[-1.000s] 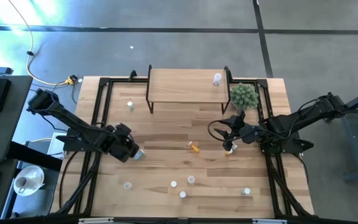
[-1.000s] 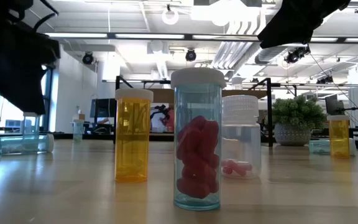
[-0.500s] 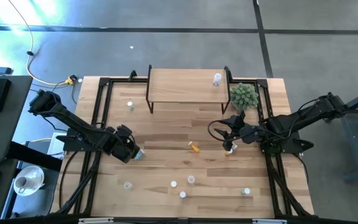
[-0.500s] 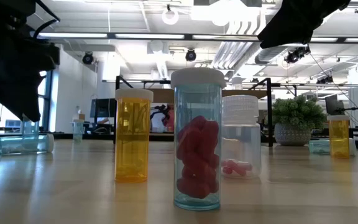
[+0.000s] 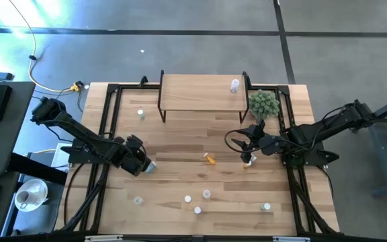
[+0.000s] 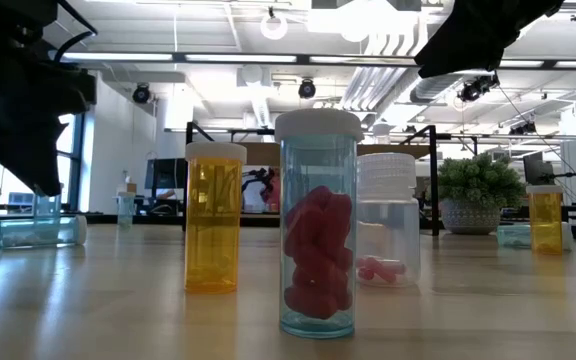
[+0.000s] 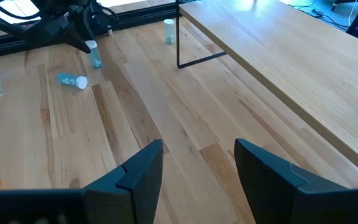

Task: Pick and place medicine bottles onto shelf by color
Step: Put the top left blue pill bottle on the shelf

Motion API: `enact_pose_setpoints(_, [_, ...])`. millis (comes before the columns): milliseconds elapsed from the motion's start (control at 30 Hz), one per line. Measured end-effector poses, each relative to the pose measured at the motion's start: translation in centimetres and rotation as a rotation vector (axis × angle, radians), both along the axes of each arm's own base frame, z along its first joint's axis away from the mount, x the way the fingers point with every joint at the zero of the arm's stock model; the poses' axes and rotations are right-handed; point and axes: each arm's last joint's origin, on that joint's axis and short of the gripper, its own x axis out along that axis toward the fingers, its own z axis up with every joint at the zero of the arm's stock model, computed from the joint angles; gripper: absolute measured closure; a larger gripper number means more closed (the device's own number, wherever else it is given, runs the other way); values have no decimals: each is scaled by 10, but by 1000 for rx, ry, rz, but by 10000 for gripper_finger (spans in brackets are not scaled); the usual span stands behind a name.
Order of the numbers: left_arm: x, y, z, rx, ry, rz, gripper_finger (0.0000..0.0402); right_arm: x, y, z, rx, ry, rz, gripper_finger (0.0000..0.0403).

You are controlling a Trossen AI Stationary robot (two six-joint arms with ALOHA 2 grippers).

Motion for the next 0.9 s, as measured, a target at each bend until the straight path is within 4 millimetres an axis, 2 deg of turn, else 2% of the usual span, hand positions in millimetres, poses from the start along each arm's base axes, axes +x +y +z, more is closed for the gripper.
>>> enact_pose_setpoints(100, [0, 0, 0, 1, 2, -6, 301, 0, 0, 0, 0, 0, 0, 213])
enact_pose_setpoints(233, [0, 0, 1, 7, 12, -37, 296, 0, 0, 0, 0, 0, 0, 213])
enact_pose_setpoints(367, [9, 4, 18, 14, -11, -89, 289, 0, 0, 0, 2, -1, -1, 213])
enact_pose_setpoints(467, [20, 8, 42, 51, -60, -159, 291, 0, 0, 0, 2, -1, -1, 213])
enact_pose_setpoints(600, [35, 21, 83, 133, -141, -224, 296, 0, 0, 0, 2, -1, -2, 213])
enact_pose_setpoints(900, [56, 72, 175, 367, -252, -265, 296, 0, 0, 0, 0, 0, 0, 213])
